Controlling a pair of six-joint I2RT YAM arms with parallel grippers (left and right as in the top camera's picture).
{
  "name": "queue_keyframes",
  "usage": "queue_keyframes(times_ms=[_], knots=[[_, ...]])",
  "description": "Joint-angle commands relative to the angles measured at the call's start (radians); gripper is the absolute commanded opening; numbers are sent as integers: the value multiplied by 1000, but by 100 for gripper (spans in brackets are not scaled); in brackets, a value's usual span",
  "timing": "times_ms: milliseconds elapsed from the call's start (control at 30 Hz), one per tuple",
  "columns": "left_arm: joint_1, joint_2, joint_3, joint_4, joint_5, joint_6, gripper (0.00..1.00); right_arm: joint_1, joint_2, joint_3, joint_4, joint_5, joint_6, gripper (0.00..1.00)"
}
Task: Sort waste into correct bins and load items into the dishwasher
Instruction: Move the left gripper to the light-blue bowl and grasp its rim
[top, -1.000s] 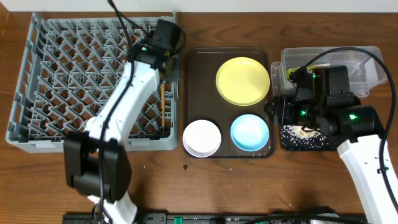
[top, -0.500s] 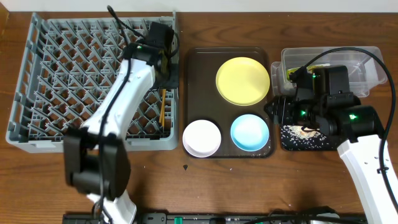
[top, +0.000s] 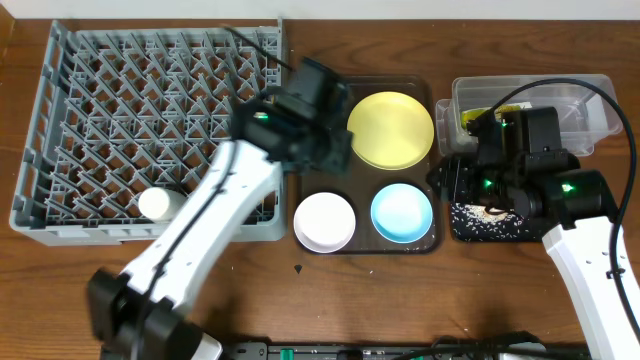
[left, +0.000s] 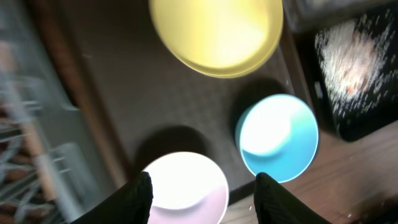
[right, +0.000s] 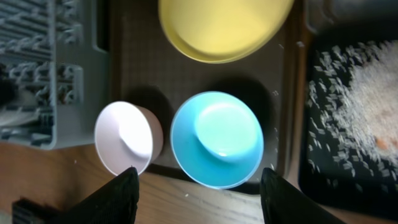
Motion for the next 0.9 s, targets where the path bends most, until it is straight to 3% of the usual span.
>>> queue_keyframes(times_ms=[0,133,200,433,767,867], knots=[[-35,100,-19,10,10,0,54,-48,-9,6,-33,91,74,63],[-39,145,-19,5,11,-3,54,-133,-10,6,-47,-73,-70,68],[-39,145,-19,29,24,-3,54,-129,-10,6,-64,-61,-96,68],[-97,217,-20,85,47,2,54,-127,-9,6,-42,16,4,70],[-164,422,-20,143,126,2,53,-126,-9,6,-39,15,10,72],[-165,454,-20,167,99,2,32,-127,-9,6,-38,15,10,72]])
